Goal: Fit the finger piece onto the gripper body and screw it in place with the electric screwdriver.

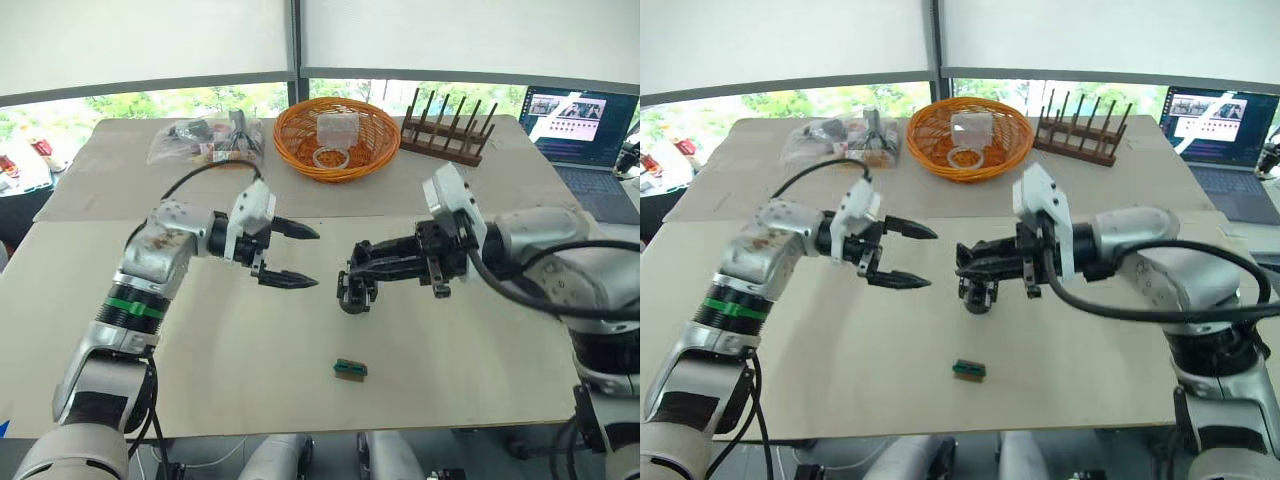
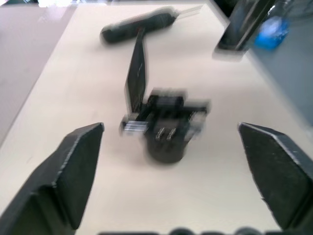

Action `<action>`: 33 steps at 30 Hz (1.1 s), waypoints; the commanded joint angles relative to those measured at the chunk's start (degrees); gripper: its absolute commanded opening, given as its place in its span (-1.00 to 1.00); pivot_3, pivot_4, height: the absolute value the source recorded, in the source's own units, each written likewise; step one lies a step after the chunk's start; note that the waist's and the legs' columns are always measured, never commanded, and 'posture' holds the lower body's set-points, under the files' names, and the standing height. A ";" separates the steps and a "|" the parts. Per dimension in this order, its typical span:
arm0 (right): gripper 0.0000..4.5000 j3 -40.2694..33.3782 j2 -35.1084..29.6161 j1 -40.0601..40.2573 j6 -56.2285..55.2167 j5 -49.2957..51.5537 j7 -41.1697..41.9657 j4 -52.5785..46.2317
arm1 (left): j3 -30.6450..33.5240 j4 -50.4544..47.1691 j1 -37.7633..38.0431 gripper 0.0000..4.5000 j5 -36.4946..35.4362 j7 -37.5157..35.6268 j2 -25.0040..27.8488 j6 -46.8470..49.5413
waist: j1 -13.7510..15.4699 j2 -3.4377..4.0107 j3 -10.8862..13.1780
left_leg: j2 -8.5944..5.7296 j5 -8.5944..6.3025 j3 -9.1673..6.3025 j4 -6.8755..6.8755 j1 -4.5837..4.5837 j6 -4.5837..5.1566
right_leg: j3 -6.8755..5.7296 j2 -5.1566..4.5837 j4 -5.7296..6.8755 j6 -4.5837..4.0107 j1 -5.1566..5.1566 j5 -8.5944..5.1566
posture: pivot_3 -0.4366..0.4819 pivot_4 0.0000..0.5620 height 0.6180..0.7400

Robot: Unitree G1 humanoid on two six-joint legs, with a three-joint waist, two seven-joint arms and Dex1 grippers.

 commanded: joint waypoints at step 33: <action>-0.85 1.89 9.57 10.35 -24.64 -10.98 0.97 7.70 | -3.48 22.15 2.65 0.01 15.49 11.97 -20.34 -19.79 | 0.04 -0.04 -0.02 | -0.04 -0.03 0.00 0.11 0.02 0.07 | -0.10 0.06 0.09 0.03 0.05 0.01 | -0.05 -0.47 1.00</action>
